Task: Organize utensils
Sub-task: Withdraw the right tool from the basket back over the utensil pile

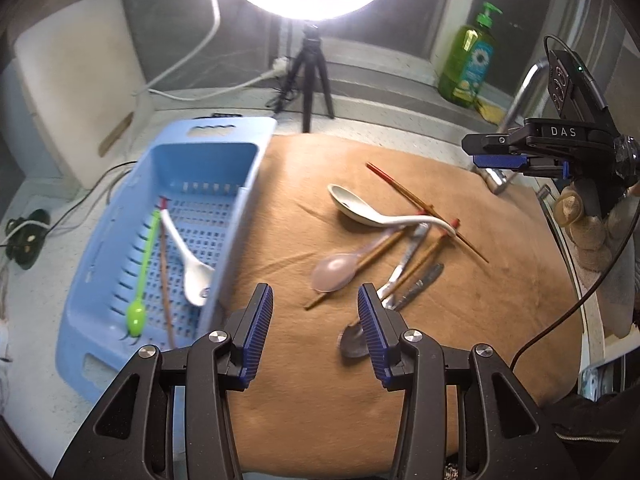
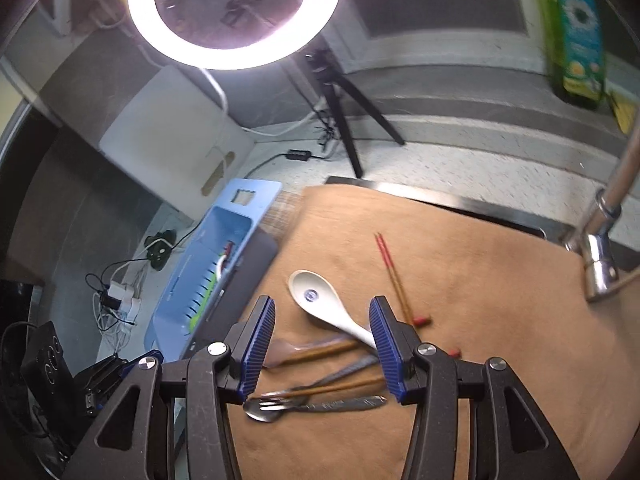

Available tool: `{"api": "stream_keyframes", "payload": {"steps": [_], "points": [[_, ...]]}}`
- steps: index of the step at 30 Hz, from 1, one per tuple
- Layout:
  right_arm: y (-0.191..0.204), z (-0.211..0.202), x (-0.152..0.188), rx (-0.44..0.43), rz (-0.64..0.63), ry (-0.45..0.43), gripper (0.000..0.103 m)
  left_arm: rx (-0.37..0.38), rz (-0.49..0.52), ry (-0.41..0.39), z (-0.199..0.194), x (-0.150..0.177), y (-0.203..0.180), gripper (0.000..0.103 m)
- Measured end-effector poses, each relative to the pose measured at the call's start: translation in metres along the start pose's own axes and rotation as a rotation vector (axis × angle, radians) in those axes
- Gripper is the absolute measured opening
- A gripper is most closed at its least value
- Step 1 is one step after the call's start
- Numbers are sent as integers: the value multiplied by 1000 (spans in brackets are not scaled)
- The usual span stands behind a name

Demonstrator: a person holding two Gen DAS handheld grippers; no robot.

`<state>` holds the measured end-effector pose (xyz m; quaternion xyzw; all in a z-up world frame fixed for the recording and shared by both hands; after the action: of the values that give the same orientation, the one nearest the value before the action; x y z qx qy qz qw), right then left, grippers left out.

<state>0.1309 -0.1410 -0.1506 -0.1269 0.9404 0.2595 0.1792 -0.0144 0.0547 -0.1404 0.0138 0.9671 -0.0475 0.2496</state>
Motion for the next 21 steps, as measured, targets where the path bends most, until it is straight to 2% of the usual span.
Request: {"api": "stream_keyframes", "payload": {"steps": [14,21], "points": [[-64,-2,24,58,111,65,45,43,88,73,32,-12,-33,43],[-74,-1,30,49,123,80,45,36,112,91,42,-22,-37,43]]}}
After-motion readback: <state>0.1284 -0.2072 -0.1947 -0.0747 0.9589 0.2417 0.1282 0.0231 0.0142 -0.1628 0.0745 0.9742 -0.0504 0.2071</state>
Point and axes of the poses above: each gripper's, at about its wrist camera, not at the fingertips, and z roughly the way its jaws point, y to its left, x to its underside, the point moved 1 cm from there along z, roughly the way its jaws point, and after that the axes turned 5 degrees about y, right-handed, at the moved point
